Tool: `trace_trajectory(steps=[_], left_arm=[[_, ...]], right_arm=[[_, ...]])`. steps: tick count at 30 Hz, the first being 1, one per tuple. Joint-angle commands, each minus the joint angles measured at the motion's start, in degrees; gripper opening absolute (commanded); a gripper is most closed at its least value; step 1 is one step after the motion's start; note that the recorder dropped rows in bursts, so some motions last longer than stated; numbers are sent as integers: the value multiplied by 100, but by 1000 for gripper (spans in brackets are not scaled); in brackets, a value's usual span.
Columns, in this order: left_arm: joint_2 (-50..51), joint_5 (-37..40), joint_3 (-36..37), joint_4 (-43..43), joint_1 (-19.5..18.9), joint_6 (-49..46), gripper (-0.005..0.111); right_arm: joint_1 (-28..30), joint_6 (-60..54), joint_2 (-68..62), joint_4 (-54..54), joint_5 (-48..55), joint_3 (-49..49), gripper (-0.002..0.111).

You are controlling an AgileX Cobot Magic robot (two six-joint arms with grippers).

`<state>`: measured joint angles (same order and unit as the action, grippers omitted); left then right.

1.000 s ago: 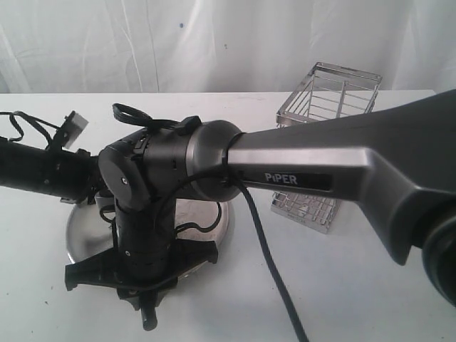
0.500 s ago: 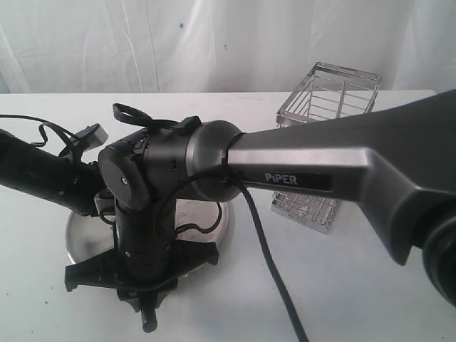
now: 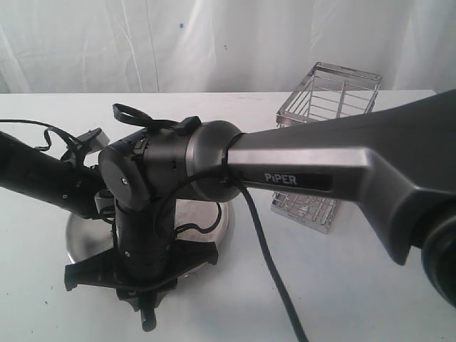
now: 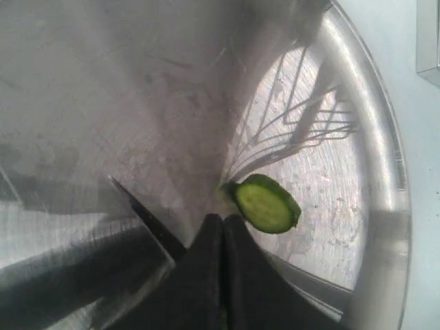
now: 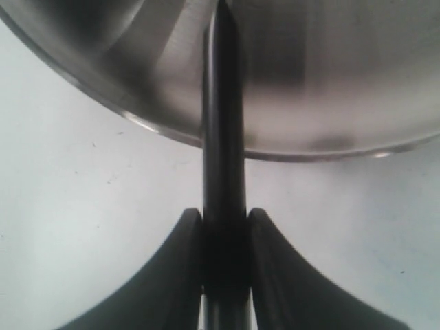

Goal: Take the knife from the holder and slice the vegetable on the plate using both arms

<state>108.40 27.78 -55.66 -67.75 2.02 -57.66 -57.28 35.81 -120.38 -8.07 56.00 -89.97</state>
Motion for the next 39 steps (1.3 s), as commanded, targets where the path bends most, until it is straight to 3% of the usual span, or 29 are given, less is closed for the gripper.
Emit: trace_trajectory(steps=[1, 11, 25, 35, 39], left_arm=[[215, 32, 35, 102, 42, -11, 0], [422, -439, 261, 1187, 42, 1169, 0], [422, -554, 367, 1225, 42, 1169, 0], [422, -312, 367, 1214, 42, 1169, 0], [309, -214, 355, 749, 42, 1088, 0]], right_arm=[[30, 23, 22, 23, 4, 8, 0], [18, -18, 22, -7, 57, 28, 0], [-73, -306, 22, -374, 669, 175, 0], [-159, -332, 22, -399, 527, 282, 0], [-159, -332, 22, -390, 499, 282, 0]])
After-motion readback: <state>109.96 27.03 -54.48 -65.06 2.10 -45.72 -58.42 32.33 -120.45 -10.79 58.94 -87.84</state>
